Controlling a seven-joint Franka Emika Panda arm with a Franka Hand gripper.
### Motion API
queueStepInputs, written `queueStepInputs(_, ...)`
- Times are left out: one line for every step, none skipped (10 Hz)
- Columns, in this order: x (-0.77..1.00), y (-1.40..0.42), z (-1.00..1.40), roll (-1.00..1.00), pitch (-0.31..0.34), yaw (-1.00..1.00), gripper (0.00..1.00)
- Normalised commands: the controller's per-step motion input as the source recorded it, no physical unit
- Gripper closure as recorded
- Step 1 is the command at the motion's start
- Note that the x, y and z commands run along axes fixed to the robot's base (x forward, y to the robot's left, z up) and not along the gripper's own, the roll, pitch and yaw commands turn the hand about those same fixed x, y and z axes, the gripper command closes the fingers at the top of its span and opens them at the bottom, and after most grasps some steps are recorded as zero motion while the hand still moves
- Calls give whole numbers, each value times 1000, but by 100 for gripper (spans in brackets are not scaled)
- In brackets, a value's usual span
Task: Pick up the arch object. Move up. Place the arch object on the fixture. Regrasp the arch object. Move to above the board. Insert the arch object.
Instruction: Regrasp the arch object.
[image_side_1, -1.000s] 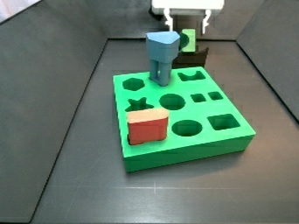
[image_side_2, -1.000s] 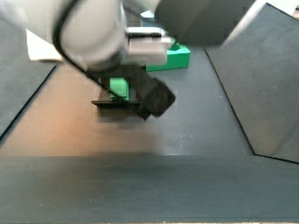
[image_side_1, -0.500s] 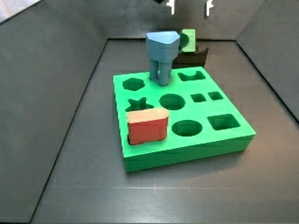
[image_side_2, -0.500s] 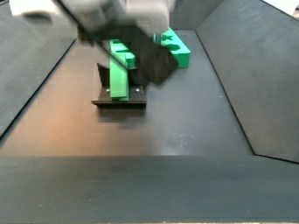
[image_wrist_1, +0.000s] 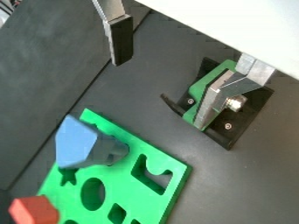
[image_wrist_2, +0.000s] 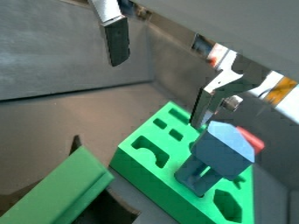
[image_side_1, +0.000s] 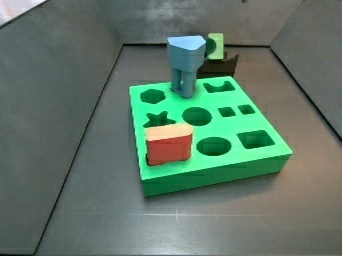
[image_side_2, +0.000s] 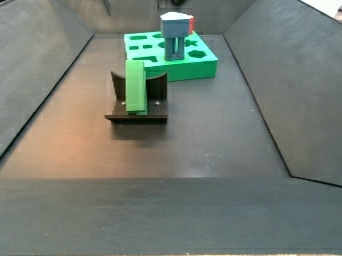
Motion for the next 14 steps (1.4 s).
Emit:
queueStepInputs(-20,-221,52,1000,36,28,0)
queueStepInputs(-27,-41,49,1000,35,28,0)
queueStepInputs(-27,-4,16,1000,30,29,0)
queueStepInputs(-26,-18,5,1000,27,29,0)
queueStepInputs(-24,-23,13,1000,19,30,0)
queueStepInputs(-23,-21,11,1000,16,31,0)
queueStepInputs(-15,-23,-1,1000,10,32,0)
queueStepInputs(-13,-21,1,1000,7,34,0)
queueStepInputs(-15,-19,0,1000,7,34,0)
queueStepInputs(-12,-17,7,1000,10,37,0)
queueStepInputs(2,-19,9,1000,15,38,0)
queueStepInputs(12,-20,-1,1000,21,41,0)
queueStepInputs(29,-22,-10,1000,30,44,0)
queueStepInputs(39,-23,-9,1000,34,46,0)
